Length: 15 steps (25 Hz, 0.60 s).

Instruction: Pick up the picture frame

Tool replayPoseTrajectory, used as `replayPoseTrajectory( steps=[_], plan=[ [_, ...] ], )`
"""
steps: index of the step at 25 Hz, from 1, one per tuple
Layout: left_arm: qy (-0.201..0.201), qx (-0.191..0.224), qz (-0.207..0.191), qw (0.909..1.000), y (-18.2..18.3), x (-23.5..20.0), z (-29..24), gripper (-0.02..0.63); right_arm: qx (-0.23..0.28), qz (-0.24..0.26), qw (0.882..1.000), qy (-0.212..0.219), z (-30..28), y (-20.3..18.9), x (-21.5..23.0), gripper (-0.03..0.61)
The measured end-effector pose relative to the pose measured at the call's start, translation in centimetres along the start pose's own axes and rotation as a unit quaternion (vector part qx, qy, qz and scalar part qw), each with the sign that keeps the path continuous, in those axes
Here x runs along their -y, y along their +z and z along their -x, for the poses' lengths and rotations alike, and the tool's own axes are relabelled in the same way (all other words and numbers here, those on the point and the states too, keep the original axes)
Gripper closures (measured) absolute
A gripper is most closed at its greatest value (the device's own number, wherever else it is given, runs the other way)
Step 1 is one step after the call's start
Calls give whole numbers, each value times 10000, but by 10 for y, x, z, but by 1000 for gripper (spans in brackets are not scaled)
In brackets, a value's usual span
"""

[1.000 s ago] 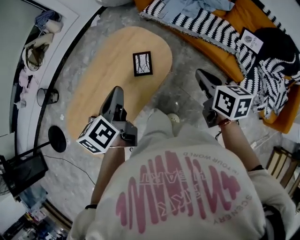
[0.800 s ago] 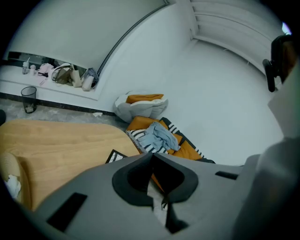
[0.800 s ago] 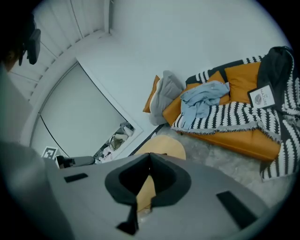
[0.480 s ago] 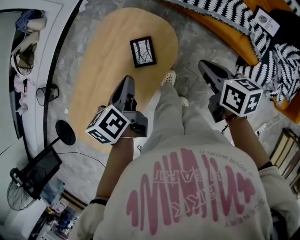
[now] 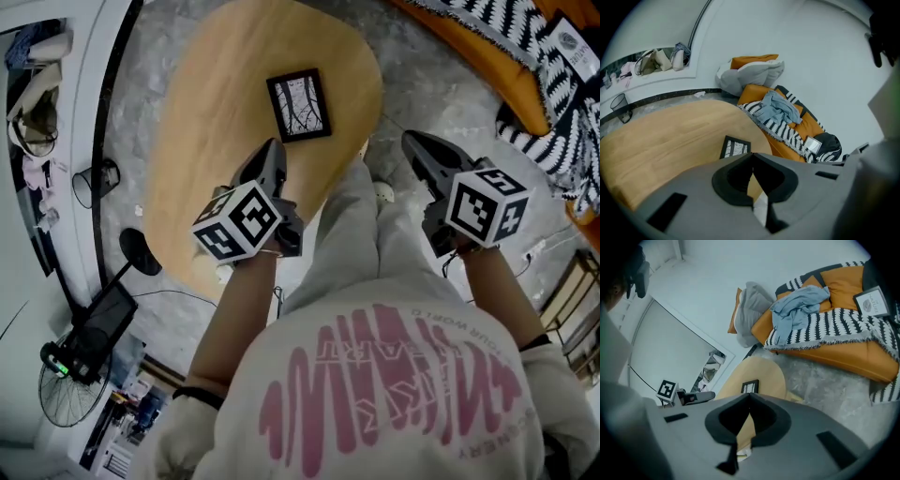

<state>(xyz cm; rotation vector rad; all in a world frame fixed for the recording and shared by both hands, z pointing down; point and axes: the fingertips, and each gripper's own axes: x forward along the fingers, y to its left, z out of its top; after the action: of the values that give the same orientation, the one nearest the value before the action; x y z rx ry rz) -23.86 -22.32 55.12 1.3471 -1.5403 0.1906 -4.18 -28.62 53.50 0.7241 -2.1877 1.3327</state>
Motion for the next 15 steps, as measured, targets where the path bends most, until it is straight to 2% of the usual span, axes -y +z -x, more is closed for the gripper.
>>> replayPoseTrajectory(
  steps=[3,6,9,15],
  plan=[
    [60,-198,-2,9998,-4,-10,-22,611,-177,-148,9997,-115,-10,-12,12,574],
    [248,-418,-107,9988,-9,-37,-49,611,-234,-416,9987,-188,-32,-23,27,574],
    [415,-688,-280,9964,-17,-59,-73,611,-171,-697,9971,-249,-45,-30,40,574],
    [458,-1065,-526,9919,-26,-79,-104,607,-2,-1092,9933,-380,-54,-33,51,574]
  ],
)
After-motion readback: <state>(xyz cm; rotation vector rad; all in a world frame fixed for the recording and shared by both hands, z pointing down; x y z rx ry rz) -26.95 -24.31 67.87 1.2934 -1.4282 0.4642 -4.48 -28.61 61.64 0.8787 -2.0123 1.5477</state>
